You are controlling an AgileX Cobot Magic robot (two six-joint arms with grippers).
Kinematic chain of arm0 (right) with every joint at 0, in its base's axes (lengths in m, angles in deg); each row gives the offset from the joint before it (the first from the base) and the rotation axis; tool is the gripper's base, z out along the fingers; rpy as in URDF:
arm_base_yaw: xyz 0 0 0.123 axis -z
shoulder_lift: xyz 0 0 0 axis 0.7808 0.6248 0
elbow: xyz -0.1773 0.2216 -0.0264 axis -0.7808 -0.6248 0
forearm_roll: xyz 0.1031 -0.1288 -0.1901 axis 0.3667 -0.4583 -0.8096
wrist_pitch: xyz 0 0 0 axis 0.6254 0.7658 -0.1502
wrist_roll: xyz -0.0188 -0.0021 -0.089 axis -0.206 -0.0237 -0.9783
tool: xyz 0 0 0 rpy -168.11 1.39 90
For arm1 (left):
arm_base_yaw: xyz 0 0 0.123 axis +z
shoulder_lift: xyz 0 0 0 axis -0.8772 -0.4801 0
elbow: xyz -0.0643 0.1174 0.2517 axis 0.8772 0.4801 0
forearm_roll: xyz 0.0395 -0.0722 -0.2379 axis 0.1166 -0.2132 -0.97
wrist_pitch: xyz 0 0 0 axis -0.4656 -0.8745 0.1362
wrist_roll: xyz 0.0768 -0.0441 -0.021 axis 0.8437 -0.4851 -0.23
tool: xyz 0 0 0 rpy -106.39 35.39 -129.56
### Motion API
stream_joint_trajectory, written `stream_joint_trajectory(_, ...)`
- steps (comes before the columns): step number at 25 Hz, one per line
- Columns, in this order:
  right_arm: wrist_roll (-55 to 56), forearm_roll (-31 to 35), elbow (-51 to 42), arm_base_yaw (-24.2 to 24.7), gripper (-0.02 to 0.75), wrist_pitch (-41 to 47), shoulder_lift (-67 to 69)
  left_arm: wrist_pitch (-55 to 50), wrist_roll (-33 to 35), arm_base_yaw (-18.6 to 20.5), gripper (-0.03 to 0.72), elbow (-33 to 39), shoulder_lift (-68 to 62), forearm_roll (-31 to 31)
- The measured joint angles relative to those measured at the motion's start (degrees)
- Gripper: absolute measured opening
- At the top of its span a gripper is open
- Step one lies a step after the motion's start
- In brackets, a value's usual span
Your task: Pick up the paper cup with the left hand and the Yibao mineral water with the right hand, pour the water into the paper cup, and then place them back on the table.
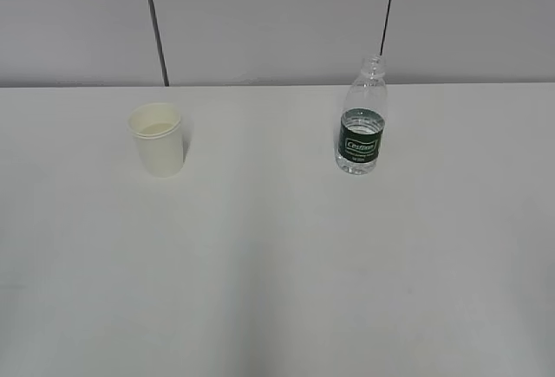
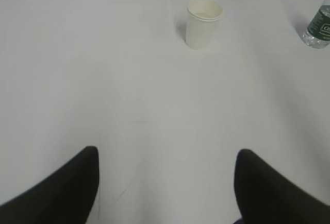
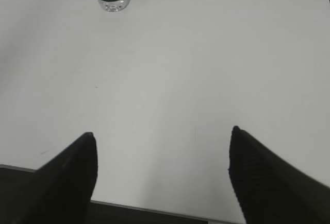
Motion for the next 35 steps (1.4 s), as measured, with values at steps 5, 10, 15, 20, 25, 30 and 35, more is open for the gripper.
stream_joint_trajectory(5, 0.0, 0.0, 0.0, 0.0, 0.585, 0.0, 0.0, 0.0, 0.0, 0.2, 0.496, 0.0, 0.0, -1.0)
stream_joint_trajectory(10, 0.0, 0.4, 0.0, 0.1, 0.585, 0.0, 0.0, 0.1, 0.0, 0.2, 0.496, 0.0, 0.0, -1.3)
stream_joint_trajectory(15, 0.0, 0.5, 0.0, 0.2, 0.585, -0.1, 0.0, 0.1, 0.0, 0.2, 0.496, 0.0, 0.0, -1.4)
stream_joint_trajectory(20, 0.0, 0.5, 0.0, 0.2, 0.585, -0.1, 0.0, 0.1, 0.0, 0.2, 0.496, 0.0, 0.0, -1.4)
stream_joint_trajectory(25, -0.1, 0.5, 0.0, 0.2, 0.585, -0.2, 0.0, 0.1, 0.0, 0.2, 0.496, 0.0, 0.0, -1.3)
stream_joint_trajectory(30, -0.1, 0.5, 0.0, 0.2, 0.585, -0.2, 0.0, 0.1, 0.0, 0.2, 0.496, 0.0, 0.0, -1.3)
stream_joint_trajectory(35, -0.1, 0.6, 0.0, 0.2, 0.585, -0.2, 0.0, 0.1, 0.0, 0.2, 0.496, 0.0, 0.0, -1.3)
